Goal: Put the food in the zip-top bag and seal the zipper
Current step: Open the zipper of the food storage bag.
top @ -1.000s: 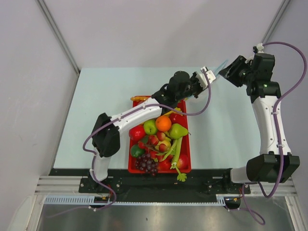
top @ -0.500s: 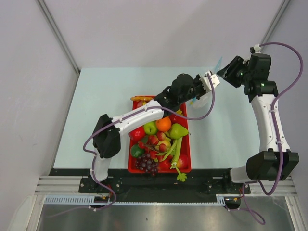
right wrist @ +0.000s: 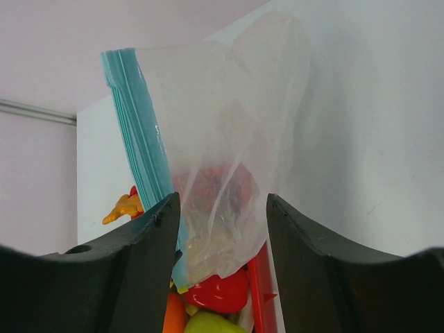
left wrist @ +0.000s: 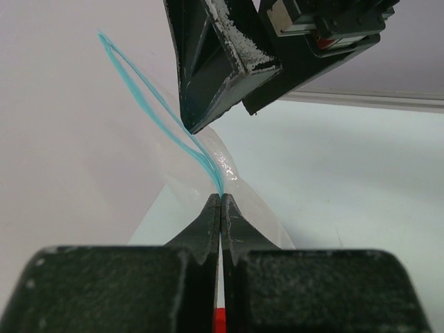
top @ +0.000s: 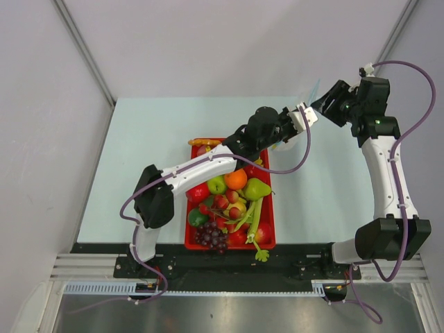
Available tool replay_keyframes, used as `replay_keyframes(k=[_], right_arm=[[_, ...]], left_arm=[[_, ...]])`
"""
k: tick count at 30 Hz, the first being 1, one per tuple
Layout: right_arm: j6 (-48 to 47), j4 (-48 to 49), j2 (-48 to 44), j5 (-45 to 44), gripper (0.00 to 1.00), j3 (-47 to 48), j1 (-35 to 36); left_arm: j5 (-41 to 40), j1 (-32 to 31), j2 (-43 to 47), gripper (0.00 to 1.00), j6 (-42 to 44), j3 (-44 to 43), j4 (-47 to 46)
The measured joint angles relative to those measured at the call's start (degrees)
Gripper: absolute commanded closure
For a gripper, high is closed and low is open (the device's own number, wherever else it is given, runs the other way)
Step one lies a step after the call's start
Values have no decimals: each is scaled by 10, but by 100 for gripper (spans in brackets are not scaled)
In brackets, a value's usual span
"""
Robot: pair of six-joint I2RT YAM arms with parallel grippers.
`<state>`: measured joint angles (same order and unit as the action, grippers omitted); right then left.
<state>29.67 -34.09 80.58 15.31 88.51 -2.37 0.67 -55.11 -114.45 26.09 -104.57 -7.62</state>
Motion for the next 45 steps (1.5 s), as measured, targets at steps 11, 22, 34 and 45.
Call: replay_keyframes(k=[11,22,34,45], right_arm=[[-17,-17,-1,15,49,25,-16],[-38,-39,-2,-13,56,31,16],[-49,-51,3,-47,59,31,37],[-54,-56,7,-72,66,14,42]], left_arm=[[0,0,-6,100,0,2,0],[1,0,-6,100,0,17,0],[2,0,-6,100,0,38,-9],[2,0,-1,100,1,45,-12]])
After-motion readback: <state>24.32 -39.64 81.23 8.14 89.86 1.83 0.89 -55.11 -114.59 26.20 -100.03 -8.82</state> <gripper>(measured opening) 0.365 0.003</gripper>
